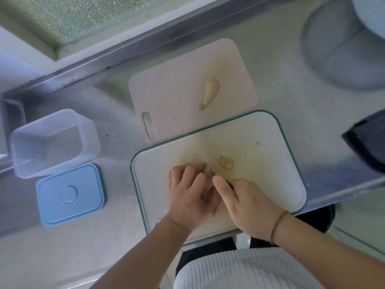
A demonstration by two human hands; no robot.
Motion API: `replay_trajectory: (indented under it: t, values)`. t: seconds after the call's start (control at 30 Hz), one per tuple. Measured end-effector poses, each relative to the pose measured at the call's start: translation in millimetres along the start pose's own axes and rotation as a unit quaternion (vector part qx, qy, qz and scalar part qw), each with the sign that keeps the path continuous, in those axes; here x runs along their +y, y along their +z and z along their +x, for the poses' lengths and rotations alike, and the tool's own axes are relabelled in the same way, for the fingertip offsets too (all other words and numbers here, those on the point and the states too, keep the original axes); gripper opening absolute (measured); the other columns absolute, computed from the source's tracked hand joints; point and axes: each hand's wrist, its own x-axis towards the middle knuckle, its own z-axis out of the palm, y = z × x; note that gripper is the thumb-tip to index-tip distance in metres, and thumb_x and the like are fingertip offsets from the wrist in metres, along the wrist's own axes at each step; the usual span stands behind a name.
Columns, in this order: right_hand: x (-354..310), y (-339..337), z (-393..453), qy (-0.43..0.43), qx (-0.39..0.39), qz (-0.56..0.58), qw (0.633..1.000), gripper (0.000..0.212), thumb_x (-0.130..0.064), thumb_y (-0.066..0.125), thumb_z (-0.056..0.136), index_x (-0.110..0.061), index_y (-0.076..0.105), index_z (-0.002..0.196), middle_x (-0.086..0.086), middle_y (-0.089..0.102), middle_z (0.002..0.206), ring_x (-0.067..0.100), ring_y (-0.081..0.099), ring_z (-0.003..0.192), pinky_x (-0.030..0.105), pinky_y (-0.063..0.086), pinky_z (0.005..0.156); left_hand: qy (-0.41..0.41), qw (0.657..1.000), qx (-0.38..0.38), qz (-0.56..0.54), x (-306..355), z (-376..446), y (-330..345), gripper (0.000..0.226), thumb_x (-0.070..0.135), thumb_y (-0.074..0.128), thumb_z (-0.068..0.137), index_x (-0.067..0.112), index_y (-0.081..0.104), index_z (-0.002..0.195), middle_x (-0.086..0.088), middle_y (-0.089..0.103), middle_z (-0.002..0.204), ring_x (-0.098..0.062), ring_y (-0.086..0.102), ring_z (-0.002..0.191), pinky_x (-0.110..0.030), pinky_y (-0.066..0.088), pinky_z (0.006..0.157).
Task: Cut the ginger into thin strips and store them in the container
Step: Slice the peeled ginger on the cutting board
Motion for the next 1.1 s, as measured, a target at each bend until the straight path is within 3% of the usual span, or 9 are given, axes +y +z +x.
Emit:
replay_trajectory:
  t: [0.23, 0.4, 0.5, 0.63, 0.77, 0.87, 0.97, 1.1]
  values:
    - [5, 3, -16, -0.004, 0.015, -0.014, 1.000, 0.067, -0.070, 0.016, 0.082, -0.012, 0.041, 0.059, -0.001, 0.039, 0.049, 0.011, 0.037, 0.046, 0.026, 0.035, 0.049, -0.003, 1.000, -0.005, 0.007, 1, 1, -1, 0.020, 0.037, 0.051, 0.096, 0.020, 0.054, 0.087, -0.005, 0.068, 0.092, -0.030, 0.056, 0.076, -0.040, 0.043, 0.072]
    - [29, 3, -63, 0.049, 0.000, -0.020, 0.999, 0.080, -0.091, 0.007, 0.066, -0.019, 0.040, 0.060, 0.002, 0.042, 0.052, 0.013, 0.041, 0.051, 0.028, 0.042, 0.058, -0.021, 0.998, -0.041, 0.031, -6, -5, 3, 0.015, 0.022, 0.070, 0.075, 0.008, 0.069, 0.072, -0.005, 0.069, 0.093, -0.035, 0.059, 0.076, -0.038, 0.041, 0.079]
    - [20, 2, -41, 0.026, -0.008, -0.016, 1.000, 0.066, -0.076, 0.014, 0.076, -0.017, 0.037, 0.059, -0.001, 0.036, 0.050, 0.010, 0.035, 0.049, 0.029, 0.040, 0.055, -0.009, 0.999, -0.032, 0.019, -4, -4, 2, 0.013, 0.023, 0.066, 0.081, 0.011, 0.067, 0.078, -0.006, 0.069, 0.093, -0.033, 0.059, 0.074, -0.035, 0.039, 0.080]
    - [4, 2, -2, 0.004, -0.003, -0.018, 1.000, 0.070, -0.069, 0.016, 0.085, -0.011, 0.044, 0.060, 0.001, 0.040, 0.050, 0.013, 0.038, 0.044, 0.024, 0.035, 0.047, 0.002, 1.000, -0.013, 0.001, 1, 3, -1, 0.021, 0.037, 0.045, 0.097, 0.019, 0.053, 0.089, -0.008, 0.068, 0.091, -0.030, 0.056, 0.074, -0.039, 0.041, 0.073]
    - [-3, 0, 4, 0.004, 0.005, -0.026, 1.000, 0.063, -0.059, 0.023, 0.095, -0.013, 0.041, 0.056, -0.002, 0.040, 0.047, 0.011, 0.037, 0.041, 0.019, 0.031, 0.043, 0.008, 1.000, -0.010, -0.002, 1, 2, -2, 0.016, 0.034, 0.048, 0.096, 0.021, 0.052, 0.088, -0.007, 0.068, 0.091, -0.026, 0.052, 0.079, -0.042, 0.043, 0.071]
    - [5, 1, -13, 0.000, 0.007, -0.015, 1.000, 0.067, -0.069, 0.020, 0.090, -0.015, 0.039, 0.055, -0.003, 0.040, 0.047, 0.010, 0.037, 0.042, 0.024, 0.035, 0.049, -0.001, 1.000, -0.016, 0.006, 0, 0, -3, 0.016, 0.037, 0.052, 0.094, 0.022, 0.053, 0.088, -0.006, 0.067, 0.093, -0.029, 0.053, 0.078, -0.042, 0.043, 0.070]
    - [26, 3, -48, 0.028, 0.004, -0.019, 0.999, 0.078, -0.086, 0.010, 0.073, -0.017, 0.044, 0.060, 0.002, 0.046, 0.055, 0.015, 0.045, 0.054, 0.030, 0.042, 0.062, -0.013, 0.999, -0.027, 0.014, -3, -2, 0, 0.013, 0.027, 0.067, 0.080, 0.021, 0.057, 0.084, -0.004, 0.067, 0.095, -0.032, 0.055, 0.079, -0.042, 0.043, 0.073]
    - [35, 3, -60, 0.051, -0.018, -0.038, 0.998, 0.064, -0.075, 0.012, 0.074, -0.020, 0.040, 0.060, 0.000, 0.043, 0.056, 0.010, 0.041, 0.053, 0.026, 0.042, 0.060, -0.014, 0.999, -0.037, 0.007, -6, -5, 2, 0.009, 0.025, 0.063, 0.082, 0.022, 0.055, 0.085, -0.004, 0.068, 0.094, -0.035, 0.059, 0.077, -0.041, 0.041, 0.078]
